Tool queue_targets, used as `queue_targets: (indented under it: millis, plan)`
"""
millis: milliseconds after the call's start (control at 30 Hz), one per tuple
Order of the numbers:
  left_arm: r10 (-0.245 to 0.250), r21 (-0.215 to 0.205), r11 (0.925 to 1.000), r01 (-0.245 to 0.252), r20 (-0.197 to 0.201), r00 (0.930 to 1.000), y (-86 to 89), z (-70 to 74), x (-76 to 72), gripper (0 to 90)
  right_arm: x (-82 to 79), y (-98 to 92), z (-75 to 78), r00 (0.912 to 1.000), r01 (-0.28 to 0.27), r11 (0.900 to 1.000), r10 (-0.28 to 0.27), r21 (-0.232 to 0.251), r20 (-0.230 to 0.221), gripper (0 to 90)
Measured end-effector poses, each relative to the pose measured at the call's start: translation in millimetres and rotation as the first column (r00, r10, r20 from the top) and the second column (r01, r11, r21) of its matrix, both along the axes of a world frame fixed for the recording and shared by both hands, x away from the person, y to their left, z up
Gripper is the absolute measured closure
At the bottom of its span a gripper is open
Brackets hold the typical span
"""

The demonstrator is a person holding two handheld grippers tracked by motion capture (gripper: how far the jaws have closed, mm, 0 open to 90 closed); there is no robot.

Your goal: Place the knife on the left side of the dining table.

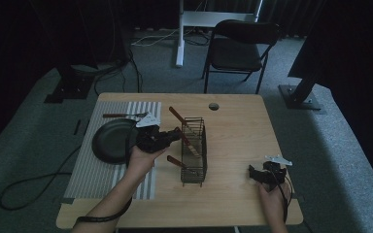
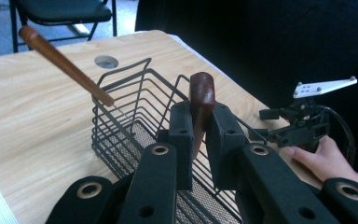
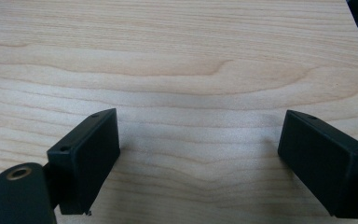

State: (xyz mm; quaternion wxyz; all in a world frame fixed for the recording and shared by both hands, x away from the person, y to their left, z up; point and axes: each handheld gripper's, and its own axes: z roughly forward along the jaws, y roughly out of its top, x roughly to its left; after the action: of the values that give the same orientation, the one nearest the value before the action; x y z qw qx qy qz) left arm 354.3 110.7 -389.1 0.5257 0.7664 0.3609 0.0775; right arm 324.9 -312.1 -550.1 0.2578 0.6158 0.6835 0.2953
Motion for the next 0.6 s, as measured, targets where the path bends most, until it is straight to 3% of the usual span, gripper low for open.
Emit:
queue_targets:
  millis: [67,167,267,600]
  plan:
    - [-0.009,0.005,0.9999,0.009,0.004,1.0,-1.2,1.0,-1.0,82.2,0.0,0.0,0.0,1.0,0.0,1.0,0.0,0.0,0.0,11.6]
    - [0.0,0.022,0.9997,-0.001,0.05,0.9987,-0.6,7.7,-8.3,82.2,0.0,0.0,0.0,1.0,0.0,1.0,0.0,0.0,-0.001,11.6]
    - [-0.005,0.02,0.9998,0.004,0.051,0.9987,0.4,9.5,-9.4,82.2,0.0,0.0,0.0,1.0,0.0,1.0,0.0,0.0,-0.001,11.6]
    - [-0.003,0.003,1.0,0.003,0.109,0.994,13.4,34.3,-28.0,82.3,-0.1,0.0,0.1,1.0,0.0,1.0,0.0,0.0,-0.001,11.6]
